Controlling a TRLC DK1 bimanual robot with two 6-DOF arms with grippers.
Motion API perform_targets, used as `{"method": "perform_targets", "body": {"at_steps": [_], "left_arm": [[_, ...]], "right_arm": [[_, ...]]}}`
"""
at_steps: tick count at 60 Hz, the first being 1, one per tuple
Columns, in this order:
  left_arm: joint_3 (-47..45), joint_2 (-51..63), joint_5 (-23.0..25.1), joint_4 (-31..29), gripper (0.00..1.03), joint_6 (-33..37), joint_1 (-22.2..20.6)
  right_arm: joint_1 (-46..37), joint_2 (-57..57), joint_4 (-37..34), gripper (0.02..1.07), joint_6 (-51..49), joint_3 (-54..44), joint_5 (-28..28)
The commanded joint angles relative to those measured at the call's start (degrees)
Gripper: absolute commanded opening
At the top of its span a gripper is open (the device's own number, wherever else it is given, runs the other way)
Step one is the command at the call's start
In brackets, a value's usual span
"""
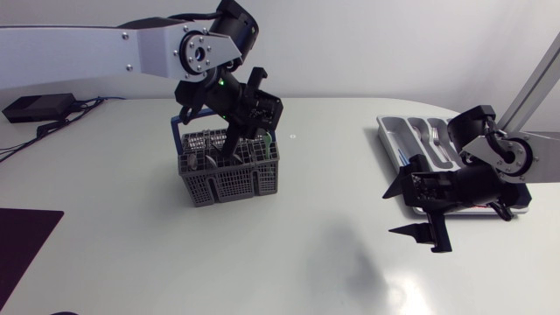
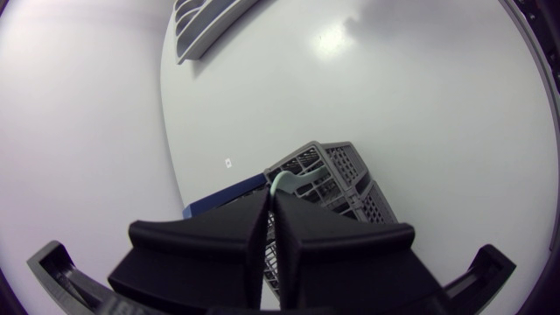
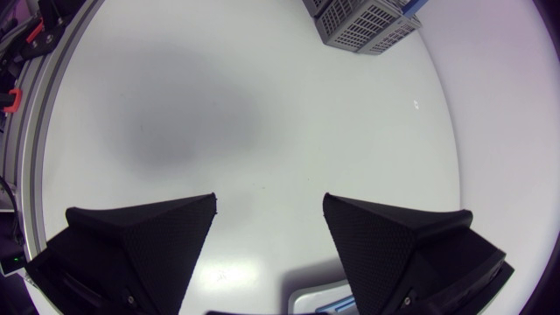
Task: Unload the cutlery basket into the drawer organizer.
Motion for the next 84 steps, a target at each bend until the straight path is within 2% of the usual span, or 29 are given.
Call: {"method": "perform_targets", "body": {"at_steps": [1,39,59,65,84], "left_arm": [[1.82,-2.05,0.42,-0.23,0.04,0.59,0.62],[0.24,-9.69,0.33,-1.2,0.04,0.07,0.44],[-2.84,-16.46,0.07,-1.02,0.04,-6.0,-1.23],[-3.46,-18.04,-0.29,-1.02,0.04,-10.66,-2.02],[-4.95,-18.66,-1.87,-0.32,0.03,-41.33,-8.53]], "right_arm": [[0.61,-0.98,-0.29,0.91,0.91,-1.75,-0.04],[1.49,-5.63,-2.05,0.91,1.97,-2.63,-0.04],[2.81,-10.56,-3.28,0.91,7.07,-2.28,-0.13],[3.33,-11.52,-3.19,0.91,9.35,-1.93,-0.74],[7.03,-16.27,2.61,0.91,24.91,-1.75,-2.06]]}}
